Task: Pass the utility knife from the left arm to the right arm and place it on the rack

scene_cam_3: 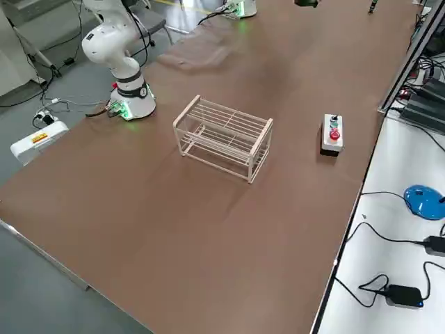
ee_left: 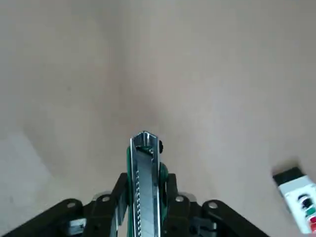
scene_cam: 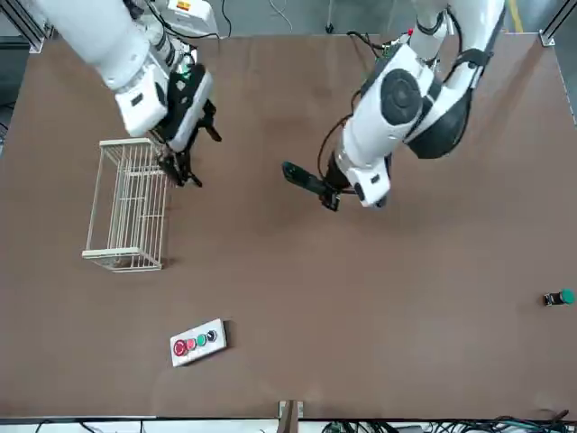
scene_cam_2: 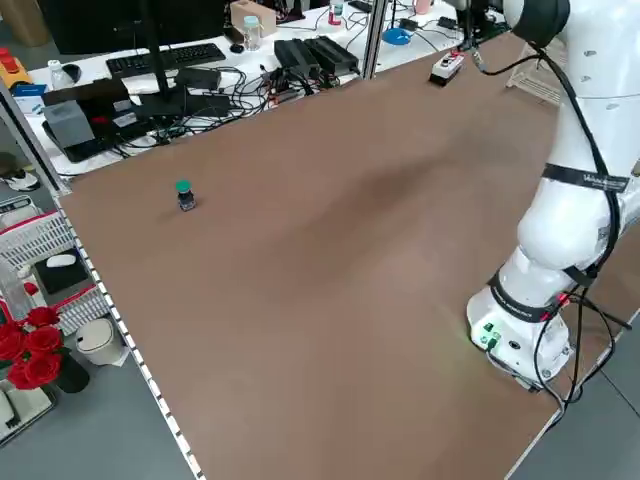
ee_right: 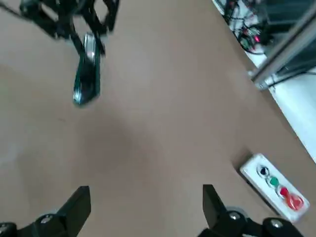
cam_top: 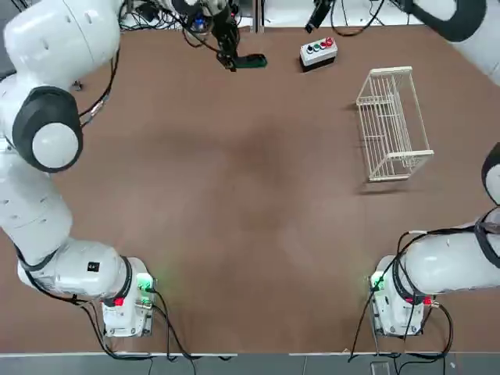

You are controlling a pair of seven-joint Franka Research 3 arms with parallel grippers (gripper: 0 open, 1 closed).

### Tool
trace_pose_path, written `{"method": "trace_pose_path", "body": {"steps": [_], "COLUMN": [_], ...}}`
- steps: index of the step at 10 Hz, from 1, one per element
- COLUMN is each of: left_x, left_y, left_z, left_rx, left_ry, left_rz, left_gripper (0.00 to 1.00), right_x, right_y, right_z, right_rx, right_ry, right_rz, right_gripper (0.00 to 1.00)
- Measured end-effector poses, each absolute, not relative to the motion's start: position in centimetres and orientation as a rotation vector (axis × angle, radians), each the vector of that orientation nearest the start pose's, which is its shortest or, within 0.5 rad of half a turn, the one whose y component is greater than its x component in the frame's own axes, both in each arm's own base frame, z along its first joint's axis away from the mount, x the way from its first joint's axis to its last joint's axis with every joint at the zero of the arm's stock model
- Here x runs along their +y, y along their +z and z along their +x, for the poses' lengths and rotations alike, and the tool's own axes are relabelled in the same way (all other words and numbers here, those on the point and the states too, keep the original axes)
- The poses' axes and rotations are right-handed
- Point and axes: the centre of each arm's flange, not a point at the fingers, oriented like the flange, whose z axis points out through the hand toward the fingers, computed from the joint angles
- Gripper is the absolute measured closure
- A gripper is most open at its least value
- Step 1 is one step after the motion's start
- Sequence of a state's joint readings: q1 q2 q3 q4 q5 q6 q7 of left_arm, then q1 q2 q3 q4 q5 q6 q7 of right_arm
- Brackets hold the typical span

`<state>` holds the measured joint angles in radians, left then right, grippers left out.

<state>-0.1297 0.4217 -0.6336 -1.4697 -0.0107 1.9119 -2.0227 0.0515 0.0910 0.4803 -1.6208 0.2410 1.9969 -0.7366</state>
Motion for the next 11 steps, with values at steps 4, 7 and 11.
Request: {"method": "trace_pose_path", "body": {"steps": [4, 7, 11], "left_x": [-41.6, -41.6, -41.8], "left_y": [51.3, 51.9, 52.4], "left_z": [54.1, 54.4, 54.3], "left_rx": [-2.089, -2.128, -2.138], "left_ry": [0.404, 0.411, 0.445], "left_rz": [-2.569, -2.548, -2.549], "left_gripper": [0.67, 0.67, 0.67], "right_x": [38.4, 41.8, 44.3], "right_y": [56.5, 56.3, 56.0], "right_z": [51.5, 51.1, 50.4], "right_rx": [-1.749, -1.680, -1.660], "right_ry": [-0.414, -0.432, -0.422], "right_rz": [-2.297, -2.286, -2.303], "right_gripper": [0.00, 0.00, 0.00]}}
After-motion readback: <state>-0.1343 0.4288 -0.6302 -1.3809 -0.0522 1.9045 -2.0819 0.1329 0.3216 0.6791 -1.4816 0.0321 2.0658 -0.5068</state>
